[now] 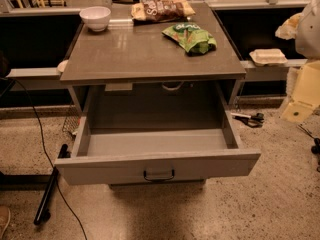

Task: Place green rice chip bag into top drawer

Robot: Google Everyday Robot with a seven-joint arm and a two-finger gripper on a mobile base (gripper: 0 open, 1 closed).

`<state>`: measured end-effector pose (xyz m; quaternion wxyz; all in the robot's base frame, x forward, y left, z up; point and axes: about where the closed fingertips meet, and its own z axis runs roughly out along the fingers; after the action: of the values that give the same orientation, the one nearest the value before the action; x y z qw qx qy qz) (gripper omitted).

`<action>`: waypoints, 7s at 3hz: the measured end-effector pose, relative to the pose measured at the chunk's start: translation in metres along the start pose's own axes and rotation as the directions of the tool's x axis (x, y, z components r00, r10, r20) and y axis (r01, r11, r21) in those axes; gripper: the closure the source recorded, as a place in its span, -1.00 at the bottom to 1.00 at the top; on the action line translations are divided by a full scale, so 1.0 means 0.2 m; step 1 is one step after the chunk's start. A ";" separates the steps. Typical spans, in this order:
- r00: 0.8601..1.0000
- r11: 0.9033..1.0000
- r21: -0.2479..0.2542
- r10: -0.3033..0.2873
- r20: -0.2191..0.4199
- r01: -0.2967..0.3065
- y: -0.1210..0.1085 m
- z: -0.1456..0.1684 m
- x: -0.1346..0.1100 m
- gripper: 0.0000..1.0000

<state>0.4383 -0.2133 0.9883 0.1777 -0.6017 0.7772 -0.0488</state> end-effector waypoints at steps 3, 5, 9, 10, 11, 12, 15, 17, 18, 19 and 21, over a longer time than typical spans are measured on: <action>0.993 0.996 -0.007 0.086 0.083 -0.086 -0.28 0.13 -0.05 -1.00; 0.972 0.987 -0.003 0.161 0.170 -0.163 -0.53 0.21 -0.13 -1.00; 0.816 0.922 -0.080 0.374 0.442 -0.379 -1.22 0.82 -0.42 -1.00; 0.815 0.922 -0.081 0.373 0.443 -0.378 -1.23 0.84 -0.42 -1.00; 0.800 0.912 -0.080 0.393 0.453 -0.403 -1.25 0.86 -0.42 -1.00; 0.740 0.867 -0.065 0.458 0.492 -0.494 -1.35 0.95 -0.35 -1.00; 0.589 0.776 0.014 0.467 0.659 -0.630 -1.70 1.07 -0.36 -1.00; 0.577 0.771 -0.058 0.522 0.628 -0.634 -1.67 1.23 -0.50 -1.00; 0.593 0.766 -0.066 0.546 0.591 -0.640 -1.64 1.32 -0.55 -1.00; 0.612 0.757 -0.045 0.560 0.559 -0.652 -1.65 1.39 -0.57 -1.00; 0.629 0.754 -0.020 0.562 0.538 -0.657 -1.65 1.45 -0.60 -0.18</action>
Offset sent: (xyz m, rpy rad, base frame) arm 0.0521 -0.0041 -0.0055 0.0692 -0.0241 -0.0137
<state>0.8636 -0.1479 0.8389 0.4362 -0.2738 0.8505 0.1068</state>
